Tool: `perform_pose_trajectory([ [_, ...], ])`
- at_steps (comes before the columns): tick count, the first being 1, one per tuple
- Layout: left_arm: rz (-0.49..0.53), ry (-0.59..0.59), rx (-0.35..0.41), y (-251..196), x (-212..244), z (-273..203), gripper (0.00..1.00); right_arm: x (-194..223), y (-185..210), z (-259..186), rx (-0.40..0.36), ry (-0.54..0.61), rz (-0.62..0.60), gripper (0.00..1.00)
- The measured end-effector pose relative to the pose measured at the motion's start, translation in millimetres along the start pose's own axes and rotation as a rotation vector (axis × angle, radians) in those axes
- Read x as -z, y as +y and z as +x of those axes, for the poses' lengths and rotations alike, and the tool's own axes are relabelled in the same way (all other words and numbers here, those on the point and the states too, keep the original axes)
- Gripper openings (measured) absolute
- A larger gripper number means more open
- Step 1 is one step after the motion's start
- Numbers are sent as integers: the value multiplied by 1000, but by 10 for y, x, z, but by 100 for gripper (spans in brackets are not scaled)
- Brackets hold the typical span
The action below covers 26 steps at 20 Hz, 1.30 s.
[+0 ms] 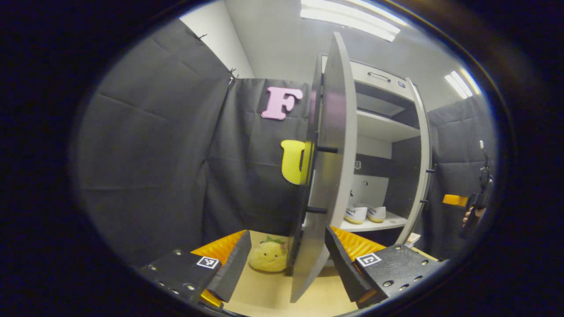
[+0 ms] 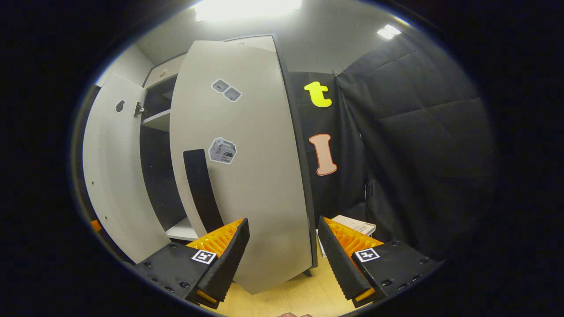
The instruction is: Grab one shoe with the right hand and put it into the shoe cabinet, grab the other shoe with the left hand and put it into the shoe cabinet; then close the right door with the right hand and the left door with the left hand.
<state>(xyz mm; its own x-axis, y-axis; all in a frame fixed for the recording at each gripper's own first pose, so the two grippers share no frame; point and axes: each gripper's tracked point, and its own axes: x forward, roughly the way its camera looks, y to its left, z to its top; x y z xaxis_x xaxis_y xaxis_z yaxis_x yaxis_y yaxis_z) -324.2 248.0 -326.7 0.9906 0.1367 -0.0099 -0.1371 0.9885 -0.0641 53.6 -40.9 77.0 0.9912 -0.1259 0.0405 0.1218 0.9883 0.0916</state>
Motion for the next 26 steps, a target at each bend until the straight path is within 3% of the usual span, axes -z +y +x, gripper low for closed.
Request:
perform_pose_trajectory([
  [3, 34, -48, -19, 255, -282, 158, 100, 58, 36, -78, -7, 11, 4, 98],
  [4, 37, -56, -27, 316, -346, 227, 96, 44, 55, -89, -9, 6, 5, 98],
  [5, 44, -73, -43, 399, -429, 285, 100, 40, 71, -101, -11, 6, 5, 98],
  [6, 61, -86, -40, 456, -507, 367, 96, 65, 78, -115, -10, 12, 2, 98],
  [8, 86, -94, -27, 484, -599, 563, 100, 105, 98, -155, -8, 34, -6, 98],
  [10, 81, -82, 9, 459, -614, 722, 95, 128, 108, -200, -2, 50, -18, 98],
  [14, 51, -89, 91, 281, -698, 930, 96, 148, 91, -275, 13, 65, -38, 98],
  [17, 88, -72, 99, 184, -688, 967, 100, 174, 25, -246, 14, 75, -29, 98],
  [20, 43, -26, 106, 153, -617, 1009, 100, 229, -66, -136, 8, 89, -4, 98],
  [25, 76, 1, 134, -414, -597, 954, 99, 200, -262, 149, -9, 93, 33, 98],
  [26, 60, -2, 124, -528, -576, 926, 93, 138, -320, 206, -11, 77, 44, 98],
])
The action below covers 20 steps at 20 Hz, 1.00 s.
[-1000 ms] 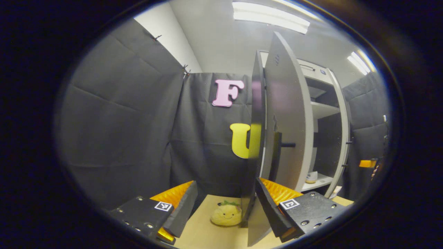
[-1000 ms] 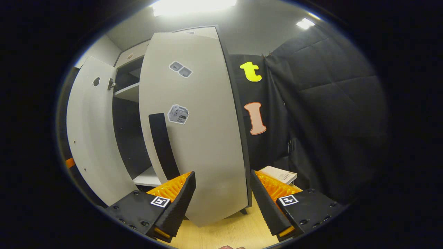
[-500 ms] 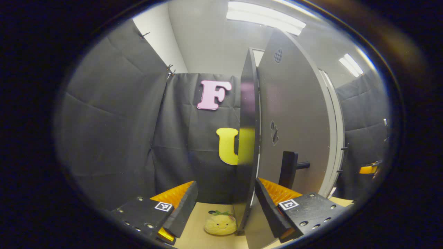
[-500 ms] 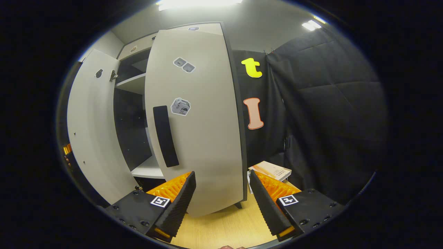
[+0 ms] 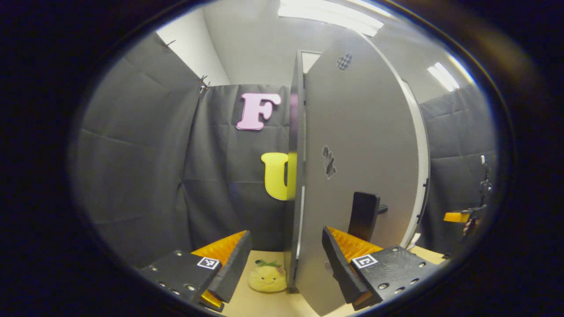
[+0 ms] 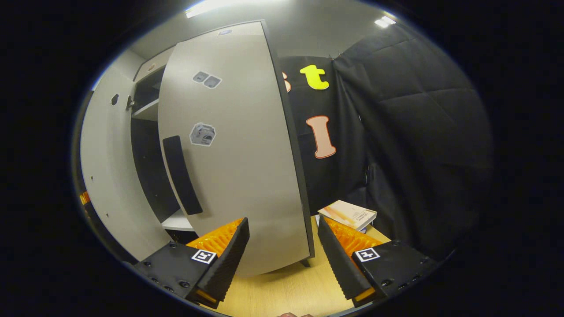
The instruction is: Grab one shoe with the right hand and put it into the shoe cabinet, grab the other shoe with the left hand and put it into the shoe cabinet; then close the right door with the right hand and the left door with the left hand.
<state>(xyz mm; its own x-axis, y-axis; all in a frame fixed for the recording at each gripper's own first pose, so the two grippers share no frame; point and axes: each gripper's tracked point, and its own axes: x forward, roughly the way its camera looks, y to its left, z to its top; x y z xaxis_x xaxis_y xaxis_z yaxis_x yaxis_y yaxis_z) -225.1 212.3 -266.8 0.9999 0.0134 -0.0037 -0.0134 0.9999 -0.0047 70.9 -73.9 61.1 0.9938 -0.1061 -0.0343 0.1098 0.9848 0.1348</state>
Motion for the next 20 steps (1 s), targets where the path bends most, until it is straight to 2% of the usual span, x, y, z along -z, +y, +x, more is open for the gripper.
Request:
perform_pose_trajectory([
  [1, -25, -3, -18, -128, 65, -12, 93, -50, -68, 45, 0, -11, 5, 98],
  [2, -54, -4, -38, -235, 98, -20, 93, -53, -131, 88, -1, -13, 10, 92],
  [3, -75, -5, -51, -329, 134, -9, 93, -50, -189, 122, -7, -10, 16, 98],
  [4, -83, -5, -58, -450, 138, -8, 93, -33, -242, 158, -14, -6, 21, 98],
  [6, -80, -2, -59, -699, 146, 48, 93, 10, -383, 194, -20, 10, 22, 98],
  [7, -80, -3, -54, -830, 138, 75, 94, 41, -451, 220, -23, 20, 21, 92],
  [8, -84, -6, -47, -971, 134, 110, 95, 64, -519, 248, -26, 27, 20, 98],
  [10, -87, -15, -63, -1157, 120, 185, 98, 102, -674, 288, -33, 39, 19, 98],
  [11, -83, -20, -83, -1236, 117, 199, 93, 108, -747, 285, -37, 44, 21, 98],
  [13, -80, -24, -112, -1376, 122, 223, 93, 124, -897, 299, -48, 52, 17, 98],
  [14, -79, -24, -122, -1448, 136, 233, 98, 130, -979, 309, -47, 52, 9, 98],
  [18, -58, -10, -136, -1616, 198, 164, 93, 106, -1184, 289, -32, 45, 9, 98],
  [19, -49, -8, -137, -1634, 186, 135, 99, 89, -1210, 267, -21, 35, 14, 98],
  [20, -43, -4, -134, -1665, 183, 117, 99, 78, -1247, 244, -7, 25, 16, 98],
])
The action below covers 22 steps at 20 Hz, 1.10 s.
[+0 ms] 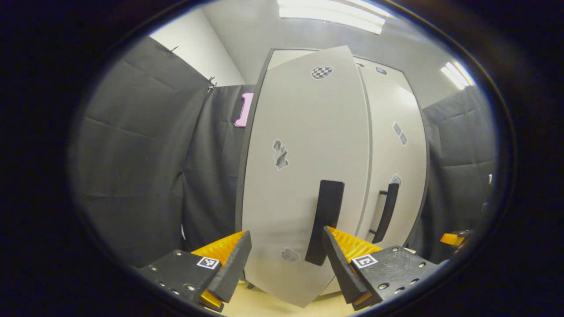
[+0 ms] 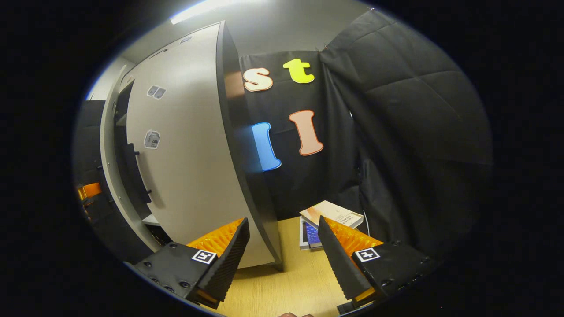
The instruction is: Grab one shoe with the right hand and put it into the shoe cabinet, grab the other shoe with the left hand and put it into the shoe cabinet; then close the right door with the right hand and the left door with the left hand.
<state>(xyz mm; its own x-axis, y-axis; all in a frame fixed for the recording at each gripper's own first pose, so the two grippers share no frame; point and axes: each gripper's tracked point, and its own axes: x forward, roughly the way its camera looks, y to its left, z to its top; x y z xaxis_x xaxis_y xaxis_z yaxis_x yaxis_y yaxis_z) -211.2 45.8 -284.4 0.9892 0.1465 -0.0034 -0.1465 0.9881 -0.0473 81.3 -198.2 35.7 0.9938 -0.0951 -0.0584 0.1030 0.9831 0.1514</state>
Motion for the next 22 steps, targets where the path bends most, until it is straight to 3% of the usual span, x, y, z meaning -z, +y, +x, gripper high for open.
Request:
perform_pose_trajectory([
  [4, 9, 6, 14, -31, 53, -95, 99, -38, -44, -64, 36, -31, 21, 98],
  [7, -11, 7, 40, -66, 76, -178, 85, -71, -30, -101, 57, -58, -4, 98],
  [12, 24, -2, 57, 61, 151, -358, 86, -26, 229, -277, 60, -72, -42, 98],
  [14, 28, -8, 63, 125, 220, -387, 99, 20, 362, -379, 47, -76, -74, 98],
  [17, -7, 20, 100, 170, 307, -409, 99, 78, 550, -546, 35, -66, -117, 98],
  [18, -14, 15, 104, 199, 292, -447, 93, 84, 607, -603, 29, -68, -124, 98],
  [19, -19, 12, 109, 236, 294, -498, 99, 89, 689, -649, 17, -73, -131, 98],
  [22, 5, -5, 104, 378, 308, -669, 99, 132, 863, -772, -8, -72, -150, 98],
])
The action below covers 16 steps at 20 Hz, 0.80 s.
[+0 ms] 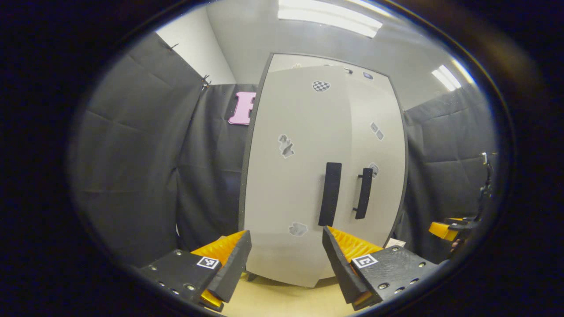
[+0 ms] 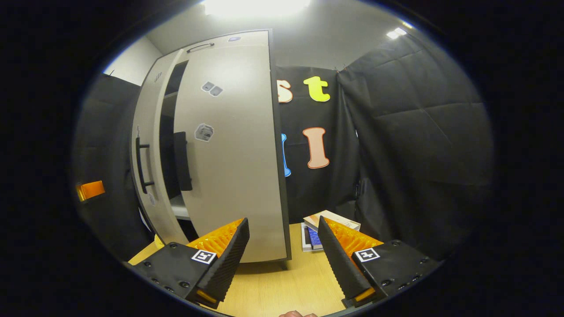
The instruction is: Grab one shoe with the right hand and put it into the shoe cabinet, grab the other shoe with the left hand and put it into the shoe cabinet; then close the right door with the right hand and the left door with the left hand.
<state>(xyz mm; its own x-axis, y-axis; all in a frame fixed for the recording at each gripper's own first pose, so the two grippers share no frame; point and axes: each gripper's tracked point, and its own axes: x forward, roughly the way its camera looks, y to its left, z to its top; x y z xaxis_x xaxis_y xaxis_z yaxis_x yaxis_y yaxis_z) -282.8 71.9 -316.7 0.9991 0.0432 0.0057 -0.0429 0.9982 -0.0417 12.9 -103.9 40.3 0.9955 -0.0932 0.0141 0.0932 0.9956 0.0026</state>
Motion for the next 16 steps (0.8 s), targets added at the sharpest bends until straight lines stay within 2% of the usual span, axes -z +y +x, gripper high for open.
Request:
perform_pose_trajectory([
  [1, 9, 0, -2, 41, 23, -48, 93, 1, 58, -41, -8, -2, -2, 98],
  [4, -11, 12, 1, 121, 141, -163, 86, 37, 209, -158, -27, -4, -20, 98],
  [13, -40, 37, -1, 186, 285, -273, 86, 178, 493, -277, -76, 28, -44, 98],
  [14, -35, 34, 2, 194, 276, -277, 99, 186, 506, -277, -76, 25, -39, 98],
  [15, -29, 31, 1, 221, 261, -273, 86, 188, 511, -268, -75, 22, -33, 98],
  [16, -25, 28, -2, 242, 246, -272, 99, 198, 510, -254, -73, 21, -29, 98],
])
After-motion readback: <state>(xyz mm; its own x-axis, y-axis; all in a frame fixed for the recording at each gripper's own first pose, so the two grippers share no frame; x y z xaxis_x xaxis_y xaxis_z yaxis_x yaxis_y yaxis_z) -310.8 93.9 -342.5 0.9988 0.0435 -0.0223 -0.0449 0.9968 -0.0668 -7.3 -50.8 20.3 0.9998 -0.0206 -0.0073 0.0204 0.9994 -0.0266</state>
